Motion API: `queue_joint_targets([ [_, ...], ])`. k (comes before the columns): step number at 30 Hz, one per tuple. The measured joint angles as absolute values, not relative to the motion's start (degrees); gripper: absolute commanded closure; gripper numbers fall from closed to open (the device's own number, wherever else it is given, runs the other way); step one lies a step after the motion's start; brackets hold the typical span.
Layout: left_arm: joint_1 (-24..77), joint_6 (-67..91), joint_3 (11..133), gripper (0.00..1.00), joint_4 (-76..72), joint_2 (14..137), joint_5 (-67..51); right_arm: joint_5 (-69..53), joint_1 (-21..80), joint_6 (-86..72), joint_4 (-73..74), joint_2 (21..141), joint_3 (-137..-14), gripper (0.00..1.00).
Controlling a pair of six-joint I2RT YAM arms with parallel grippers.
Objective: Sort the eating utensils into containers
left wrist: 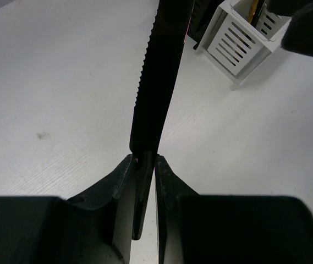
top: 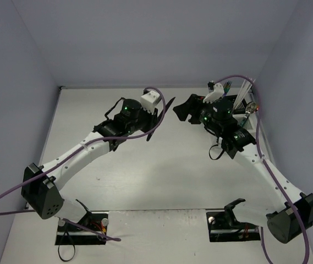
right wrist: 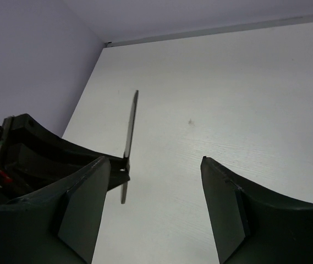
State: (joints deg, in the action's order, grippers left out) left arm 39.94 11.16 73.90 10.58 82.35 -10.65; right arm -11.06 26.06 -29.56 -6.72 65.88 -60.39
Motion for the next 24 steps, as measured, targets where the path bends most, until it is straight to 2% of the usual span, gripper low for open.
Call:
queue_joint_targets([
  [6, 41.90, 12.66, 73.32, 1.00, 9.40, 82.37, -10.16, -11.40, 27.85, -30.32, -8.00, 68.27, -62.29, 0.38],
  [11, 43.51, 12.72, 73.32, 1.00, 8.19, 82.37, -9.85, -11.39, 28.62, -30.85, -9.40, 70.62, -62.57, 0.44],
  [14, 44.14, 12.75, 73.32, 1.00, 7.68, 82.37, -9.77, -11.39, 29.13, -31.20, -9.69, 72.11, -62.57, 0.56],
  [19, 44.36, 12.96, 73.32, 1.00, 7.16, 82.37, -9.77, -11.45, 29.68, -31.33, -9.76, 72.99, -62.57, 0.92],
  [21, 44.36, 13.13, 73.32, 1.00, 7.01, 82.37, -9.78, -11.48, 29.69, -31.31, -10.10, 72.97, -62.57, 0.99],
  [24, 44.36, 13.58, 73.32, 1.00, 6.96, 82.48, -9.78, -11.98, 29.71, -31.42, -10.61, 72.95, -62.54, 1.00],
])
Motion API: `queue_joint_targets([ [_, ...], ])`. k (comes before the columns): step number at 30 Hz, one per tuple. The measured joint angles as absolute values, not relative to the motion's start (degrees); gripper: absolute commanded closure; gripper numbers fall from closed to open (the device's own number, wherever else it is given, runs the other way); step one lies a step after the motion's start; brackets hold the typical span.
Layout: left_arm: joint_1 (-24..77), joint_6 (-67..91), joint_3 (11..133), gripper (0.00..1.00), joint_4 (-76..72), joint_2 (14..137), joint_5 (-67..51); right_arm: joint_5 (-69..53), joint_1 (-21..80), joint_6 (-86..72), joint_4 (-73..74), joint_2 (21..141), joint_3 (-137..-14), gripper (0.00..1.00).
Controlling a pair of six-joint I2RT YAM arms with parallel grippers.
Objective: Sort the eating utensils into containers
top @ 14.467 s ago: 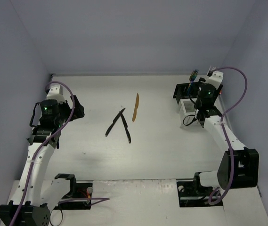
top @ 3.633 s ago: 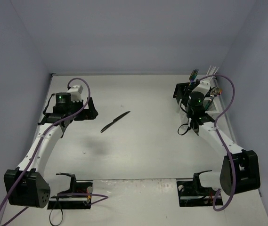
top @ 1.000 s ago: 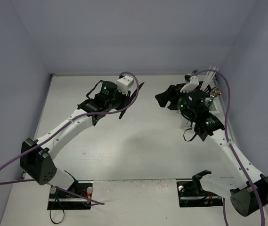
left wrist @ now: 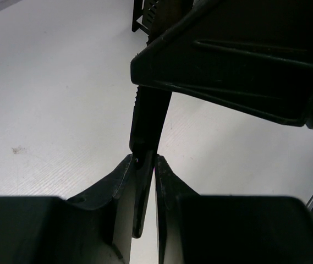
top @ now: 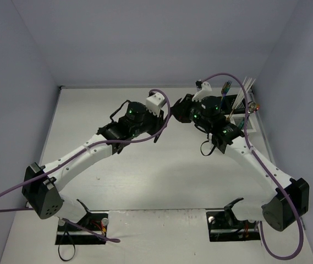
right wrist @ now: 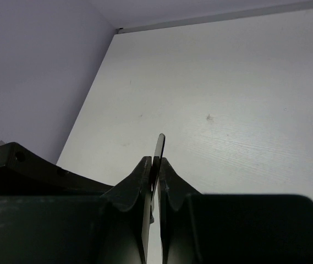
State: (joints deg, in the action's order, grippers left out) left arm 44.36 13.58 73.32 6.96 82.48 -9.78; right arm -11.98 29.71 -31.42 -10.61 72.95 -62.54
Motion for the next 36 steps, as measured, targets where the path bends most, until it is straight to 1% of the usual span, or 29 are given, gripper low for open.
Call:
queue_joint_targets([
  [1, 44.36, 13.68, 73.32, 1.00, 6.97, 82.53, -9.79, -11.92, 29.85, -31.23, -10.71, 72.91, -62.51, 1.00],
  [2, 44.36, 13.77, 73.32, 0.90, 6.98, 82.58, -9.80, -11.85, 29.98, -31.03, -10.82, 72.87, -62.48, 1.00],
  [5, 44.36, 13.97, 73.32, 0.54, 6.90, 82.69, -9.82, -11.45, 30.05, -30.19, -10.91, 72.82, -62.28, 1.00],
  [6, 44.36, 14.07, 73.32, 0.46, 6.74, 82.71, -9.84, -11.14, 30.10, -29.62, -10.86, 72.80, -62.20, 1.00],
  [7, 44.36, 14.10, 73.32, 0.39, 6.51, 82.72, -9.70, -10.74, 30.08, -29.17, -10.85, 72.77, -62.05, 1.00],
  [9, 44.36, 14.25, 73.30, 0.30, 6.04, 82.72, -9.19, -9.82, 30.01, -28.25, -10.54, 72.74, -61.86, 1.00],
  [10, 44.36, 14.38, 73.28, 0.28, 5.83, 82.72, -8.88, -9.32, 29.98, -27.76, -10.25, 72.73, -61.81, 1.00],
  [12, 44.36, 14.35, 72.83, 0.24, 5.44, 82.50, -7.61, -7.96, 29.71, -26.37, -9.44, 72.57, -61.80, 1.00],
  [16, 44.13, 14.39, 70.32, 0.23, 5.79, 80.72, -4.57, -3.15, 28.70, -22.67, -6.60, 71.29, -62.01, 1.00],
  [19, 42.80, 14.43, 68.45, 0.23, 7.97, 78.22, -1.87, 0.56, 25.04, -19.82, -4.48, 69.45, -62.44, 1.00],
  [22, 39.34, 15.49, 66.73, 0.23, 9.90, 74.91, 0.03, 4.70, 19.72, -16.76, -3.25, 67.34, -63.09, 1.00],
  [25, 33.69, 17.38, 62.76, 0.21, 12.30, 68.43, 1.50, 10.35, 15.51, -13.37, -2.43, 65.42, -63.77, 1.00],
  [29, 26.84, 18.65, 59.68, 0.18, 16.51, 59.06, 5.62, 15.83, 13.23, -9.47, -2.21, 64.62, -65.22, 1.00],
  [36, 24.28, 17.55, 56.51, 0.12, 22.18, 44.72, 12.97, 19.79, 10.74, -6.09, -2.67, 66.89, -66.44, 1.00],
])
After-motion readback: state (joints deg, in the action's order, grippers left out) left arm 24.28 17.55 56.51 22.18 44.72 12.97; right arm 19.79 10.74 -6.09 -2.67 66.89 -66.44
